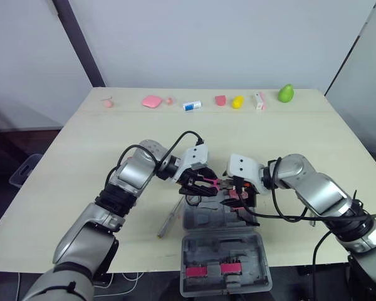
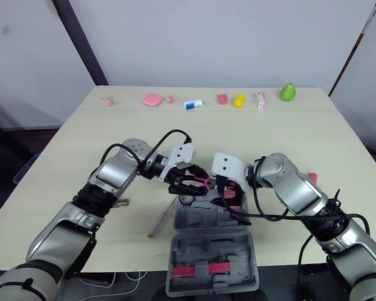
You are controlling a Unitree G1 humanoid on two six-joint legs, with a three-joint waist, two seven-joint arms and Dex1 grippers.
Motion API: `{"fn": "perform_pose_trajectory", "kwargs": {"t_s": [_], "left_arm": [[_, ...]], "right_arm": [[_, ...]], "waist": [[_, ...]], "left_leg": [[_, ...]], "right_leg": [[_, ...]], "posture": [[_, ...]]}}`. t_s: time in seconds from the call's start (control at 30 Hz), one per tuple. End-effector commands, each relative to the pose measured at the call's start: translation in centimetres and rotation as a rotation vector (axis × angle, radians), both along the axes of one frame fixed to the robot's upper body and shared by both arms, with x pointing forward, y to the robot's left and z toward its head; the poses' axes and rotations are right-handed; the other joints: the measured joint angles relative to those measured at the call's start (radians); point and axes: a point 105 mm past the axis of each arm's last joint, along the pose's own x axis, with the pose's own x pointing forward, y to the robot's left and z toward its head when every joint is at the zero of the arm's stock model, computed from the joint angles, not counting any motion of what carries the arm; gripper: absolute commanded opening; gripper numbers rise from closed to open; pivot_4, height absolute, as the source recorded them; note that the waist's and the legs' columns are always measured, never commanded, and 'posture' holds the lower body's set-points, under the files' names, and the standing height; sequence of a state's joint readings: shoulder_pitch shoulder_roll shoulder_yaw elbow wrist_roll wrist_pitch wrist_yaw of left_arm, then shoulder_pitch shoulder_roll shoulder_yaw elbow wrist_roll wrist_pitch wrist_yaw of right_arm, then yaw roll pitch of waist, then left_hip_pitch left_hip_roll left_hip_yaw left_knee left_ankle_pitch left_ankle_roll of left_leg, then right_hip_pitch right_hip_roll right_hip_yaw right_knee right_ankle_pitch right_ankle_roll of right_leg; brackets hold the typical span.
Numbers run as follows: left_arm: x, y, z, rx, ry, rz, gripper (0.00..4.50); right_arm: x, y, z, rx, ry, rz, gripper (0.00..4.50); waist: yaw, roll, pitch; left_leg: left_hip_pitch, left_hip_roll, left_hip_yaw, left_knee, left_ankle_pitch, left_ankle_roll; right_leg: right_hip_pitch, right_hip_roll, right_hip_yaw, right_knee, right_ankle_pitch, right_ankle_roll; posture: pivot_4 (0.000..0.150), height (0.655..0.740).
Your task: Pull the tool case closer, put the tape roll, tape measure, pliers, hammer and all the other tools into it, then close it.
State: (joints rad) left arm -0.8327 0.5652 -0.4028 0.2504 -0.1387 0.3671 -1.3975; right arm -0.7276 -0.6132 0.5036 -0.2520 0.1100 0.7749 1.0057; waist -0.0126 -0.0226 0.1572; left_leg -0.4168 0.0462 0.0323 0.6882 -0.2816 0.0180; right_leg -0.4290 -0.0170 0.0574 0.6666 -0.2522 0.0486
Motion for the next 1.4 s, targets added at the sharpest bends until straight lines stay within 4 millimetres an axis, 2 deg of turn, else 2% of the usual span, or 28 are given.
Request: {"fn": "perform_pose_trajectory", "kwargs": {"t_s": [0.03,0.1,0.17,0.23,0.5,0.6,0.73,0.77,0.8,0.83,0.87,1.07,1.23,1.4], "left_arm": [[0.1,-0.1,1.0,-0.024,-0.04,-0.007,2.43],[0.0,-0.1,1.0,-0.023,-0.039,-0.008,2.43],[-0.1,0.0,0.9,-0.021,-0.037,-0.009,2.43],[-0.1,0.1,0.9,-0.02,-0.036,-0.01,2.43],[-0.5,0.0,1.0,-0.066,-0.078,-0.047,2.43],[-0.6,0.1,0.8,-0.095,-0.126,-0.075,2.43],[-0.7,0.8,0.5,-0.093,-0.102,-0.065,2.43],[-0.7,1.0,0.6,-0.103,-0.095,-0.063,3.43],[-0.7,1.2,0.9,-0.124,-0.089,-0.059,3.57],[-0.6,1.3,1.2,-0.142,-0.081,-0.045,4.19],[-0.5,1.5,1.4,-0.152,-0.078,-0.034,4.44],[-1.3,3.9,2.1,-0.203,-0.069,-0.01,4.44],[-3.0,6.9,2.8,-0.24,-0.042,-0.007,4.44],[-4.6,9.8,2.3,-0.21,-0.037,0.02,4.44]], "right_arm": [[0.1,0.2,0.7,0.007,-0.043,0.019,3.71],[0.2,0.2,0.7,0.005,-0.048,0.019,2.5],[0.2,0.2,0.7,0.006,-0.051,0.019,1.56],[0.3,0.1,0.7,0.004,-0.054,0.018,0.98],[0.5,-0.2,0.6,0.008,-0.08,0.012,0.98],[0.6,-0.6,1.0,0.049,-0.086,-0.007,0.98],[0.3,-1.2,1.4,0.101,-0.058,-0.033,0.98],[0.2,-1.6,1.3,0.097,-0.06,-0.037,0.98],[0.2,-1.9,1.2,0.094,-0.059,-0.044,0.98],[0.1,-2.2,1.2,0.094,-0.057,-0.052,0.98],[0.1,-2.5,1.1,0.094,-0.055,-0.059,0.98],[-0.1,-5.1,0.7,0.096,-0.045,-0.146,0.98],[0.0,-8.6,0.2,0.06,-0.056,-0.242,0.98],[-0.5,-10.8,0.1,0.033,-0.054,-0.269,0.98]], "waist": [[0.0,0.0,0.0],[0.0,0.0,0.0],[0.0,0.0,0.0],[0.0,0.0,0.0],[0.0,0.0,0.0],[0.0,0.0,0.0],[0.0,0.0,0.0],[0.001,0.0,0.0],[0.002,0.0,0.0],[0.002,0.0,0.0],[0.002,0.0,0.0],[-0.004,0.0,0.0],[-0.002,0.0,0.0],[-0.001,0.0,0.0]], "left_leg": [[0.0,0.0,0.0,0.0,0.0,0.0],[0.0,0.0,0.0,0.0,0.0,0.0],[0.0,0.0,0.0,0.0,0.0,0.0],[0.0,0.0,0.0,0.0,0.0,0.0],[0.0,0.0,0.0,0.001,0.0,0.0],[0.001,0.0,0.0,0.001,0.0,0.0],[0.001,0.0,0.0,0.002,0.0,0.0],[0.001,0.0,0.0,0.002,0.0,0.0],[0.001,0.0,0.0,0.003,0.0,0.0],[0.001,0.0,0.0,0.004,0.0,0.0],[0.001,0.0,0.0,0.004,0.0,0.0],[0.001,0.0,0.0,0.009,0.0,0.0],[0.001,0.0,0.0,0.011,0.0,0.0],[0.001,0.0,0.0,0.011,0.0,0.0]], "right_leg": [[0.0,0.0,0.0,0.0,0.0,0.0],[0.0,0.0,0.0,0.0,0.0,0.0],[0.0,0.0,0.0,0.001,0.0,0.0],[0.0,0.0,0.0,0.001,0.0,0.0],[0.0,0.0,0.0,0.002,0.0,0.0],[0.0,0.0,0.0,0.002,0.0,0.0],[0.0,0.0,0.0,0.004,0.0,0.0],[0.0,0.0,0.0,0.005,0.0,0.0],[0.0,0.0,0.0,0.005,0.0,0.0],[0.0,0.0,0.0,0.006,0.0,0.0],[0.0,0.0,0.0,0.006,0.0,0.0],[0.0,0.0,0.001,0.012,0.0,0.0],[0.0,0.0,0.001,0.012,0.0,0.0],[0.0,0.0,0.001,0.012,0.0,0.0]], "posture": [[0.15,0.74],[0.15,0.74],[0.15,0.74],[0.15,0.74],[0.15,0.74],[0.15,0.74],[0.15,0.74],[0.15,0.74],[0.15,0.74],[0.15,0.74],[0.15,0.74],[0.15,0.74],[0.15,0.74],[0.15,0.74]]}}
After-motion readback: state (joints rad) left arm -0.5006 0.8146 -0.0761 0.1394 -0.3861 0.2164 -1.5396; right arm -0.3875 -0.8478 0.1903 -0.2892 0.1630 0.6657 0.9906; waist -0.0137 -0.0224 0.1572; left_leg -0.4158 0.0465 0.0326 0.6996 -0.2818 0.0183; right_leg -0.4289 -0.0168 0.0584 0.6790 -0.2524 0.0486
